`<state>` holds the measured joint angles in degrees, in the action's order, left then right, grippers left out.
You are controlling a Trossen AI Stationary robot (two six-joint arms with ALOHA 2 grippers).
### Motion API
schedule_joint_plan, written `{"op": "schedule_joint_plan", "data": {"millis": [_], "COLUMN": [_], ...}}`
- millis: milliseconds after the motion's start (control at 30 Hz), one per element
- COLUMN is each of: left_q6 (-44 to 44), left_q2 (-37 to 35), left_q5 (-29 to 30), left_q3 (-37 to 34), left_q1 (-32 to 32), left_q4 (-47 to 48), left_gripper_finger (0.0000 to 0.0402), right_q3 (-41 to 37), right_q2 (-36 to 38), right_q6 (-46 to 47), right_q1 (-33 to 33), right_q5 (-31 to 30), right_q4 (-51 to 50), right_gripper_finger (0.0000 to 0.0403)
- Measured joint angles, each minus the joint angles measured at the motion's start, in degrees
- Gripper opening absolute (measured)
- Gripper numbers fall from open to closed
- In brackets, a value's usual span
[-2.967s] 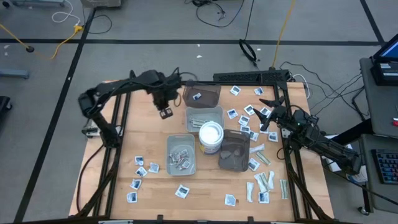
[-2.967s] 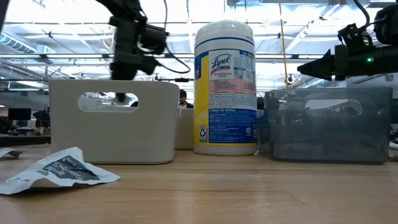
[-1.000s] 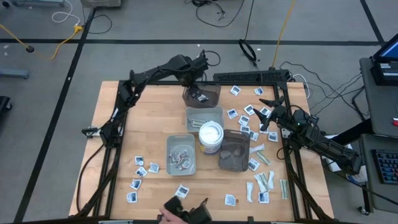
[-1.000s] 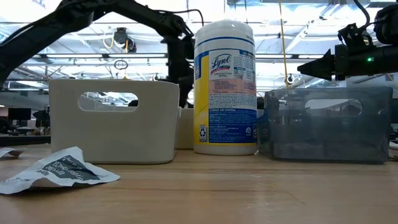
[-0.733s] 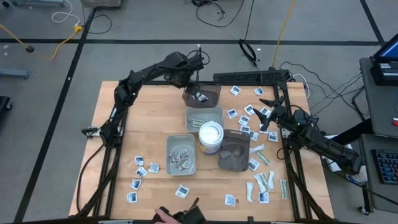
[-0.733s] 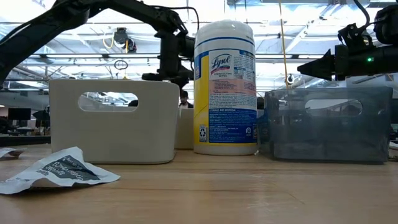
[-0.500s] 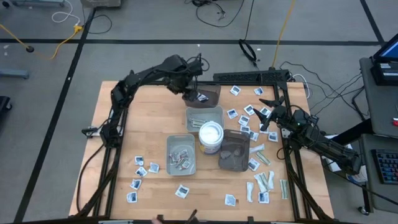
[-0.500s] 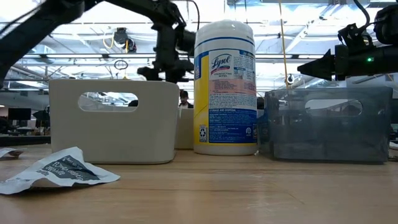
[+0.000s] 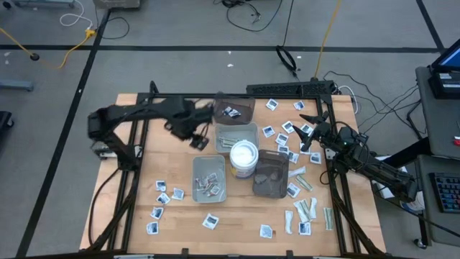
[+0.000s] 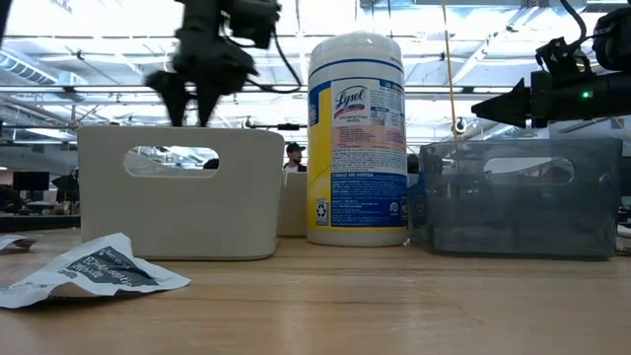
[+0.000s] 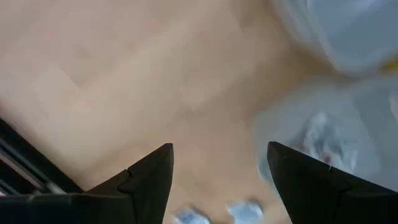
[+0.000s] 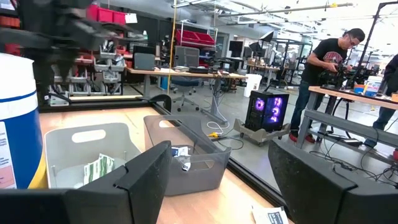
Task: Pick & Place First Aid Supplies
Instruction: Put the alcohol pad into the top transparent black bin
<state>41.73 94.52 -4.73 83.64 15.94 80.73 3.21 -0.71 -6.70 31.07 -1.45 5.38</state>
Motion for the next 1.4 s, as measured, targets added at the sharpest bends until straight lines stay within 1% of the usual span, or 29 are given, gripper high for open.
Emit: {"op": "schedule_joint_plan", "data": {"millis": [133, 333, 433, 533, 633, 867, 1000, 1400], "left_q6": [6.6, 16.0, 19.8, 20.9, 17.7, 9.9, 6.5, -9.7], "left_q2": [-6.4, -13.6, -15.0, -15.2, -14.9, -14.3, -14.3, -14.3], "left_q5": [-3.3, -4.4, -4.7, -4.9, -4.0, -3.2, -2.8, -2.9], "left_q3": [-7.8, -16.5, -18.7, -19.4, -19.8, -23.2, -26.6, -39.1], "left_q1": [-5.5, -14.2, -18.5, -22.2, -25.2, -30.5, -32.5, -39.1], "left_q4": [-1.5, -2.0, -2.0, -3.1, -5.8, -16.9, -22.0, -36.7], "left_gripper_finger": [0.0254, 0.0254, 0.0260, 0.0266, 0.0268, 0.0269, 0.0269, 0.0269], "right_q3": [0.0, 0.0, 0.0, 0.0, 0.0, 0.0, 0.0, 0.0], "right_q2": [0.0, 0.0, 0.0, 0.0, 0.0, 0.0, 0.0, 0.0], "right_q6": [0.0, 0.0, 0.0, 0.0, 0.0, 0.0, 0.0, 0.0], "right_q1": [0.0, 0.0, 0.0, 0.0, 0.0, 0.0, 0.0, 0.0], "right_q5": [0.0, 0.0, 0.0, 0.0, 0.0, 0.0, 0.0, 0.0], "right_q4": [0.0, 0.0, 0.0, 0.0, 0.0, 0.0, 0.0, 0.0], "right_gripper_finger": [0.0263, 0.0263, 0.0263, 0.0263, 0.0263, 0.0263, 0.0263, 0.0263]}}
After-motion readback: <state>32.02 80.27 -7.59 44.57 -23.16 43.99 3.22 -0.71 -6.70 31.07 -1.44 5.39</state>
